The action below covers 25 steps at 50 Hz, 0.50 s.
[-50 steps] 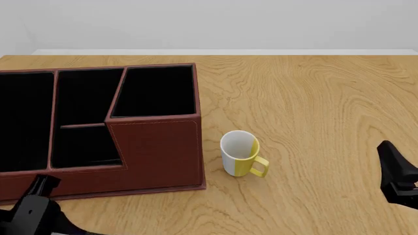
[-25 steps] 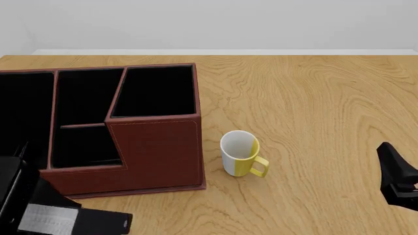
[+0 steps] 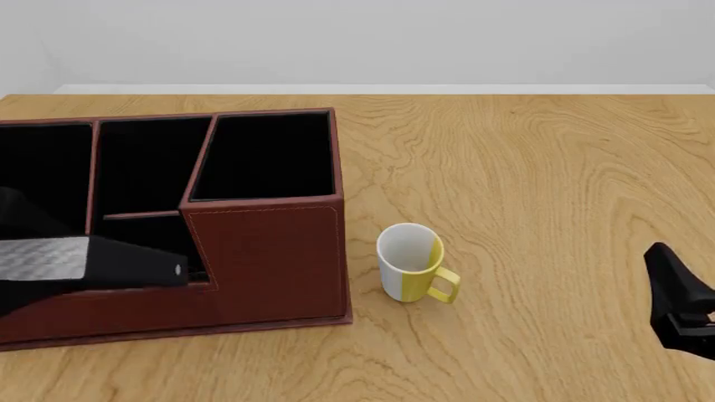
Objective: Pick up the book and place it in the front compartment of the caddy.
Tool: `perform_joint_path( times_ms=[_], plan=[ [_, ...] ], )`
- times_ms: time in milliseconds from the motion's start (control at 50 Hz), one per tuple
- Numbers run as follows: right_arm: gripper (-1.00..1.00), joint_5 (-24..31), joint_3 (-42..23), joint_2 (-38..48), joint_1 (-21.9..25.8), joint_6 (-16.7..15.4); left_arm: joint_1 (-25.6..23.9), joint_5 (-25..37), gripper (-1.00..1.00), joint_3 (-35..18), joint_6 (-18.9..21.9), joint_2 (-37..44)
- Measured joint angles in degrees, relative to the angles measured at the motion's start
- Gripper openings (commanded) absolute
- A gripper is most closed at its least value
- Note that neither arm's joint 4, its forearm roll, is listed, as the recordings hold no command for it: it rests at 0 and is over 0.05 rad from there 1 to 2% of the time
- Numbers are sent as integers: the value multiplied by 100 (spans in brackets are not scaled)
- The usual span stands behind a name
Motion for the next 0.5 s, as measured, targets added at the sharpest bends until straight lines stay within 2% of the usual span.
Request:
perform_joint_path(
  times_ms=[320, 500],
  plan=[
    [100, -36, -1, 43, -19, 49, 1256, 0, -100, -296, 1299, 293],
    [100, -53, -1, 66, -27, 77, 1520, 0, -100, -531, 1615, 462]
  ],
)
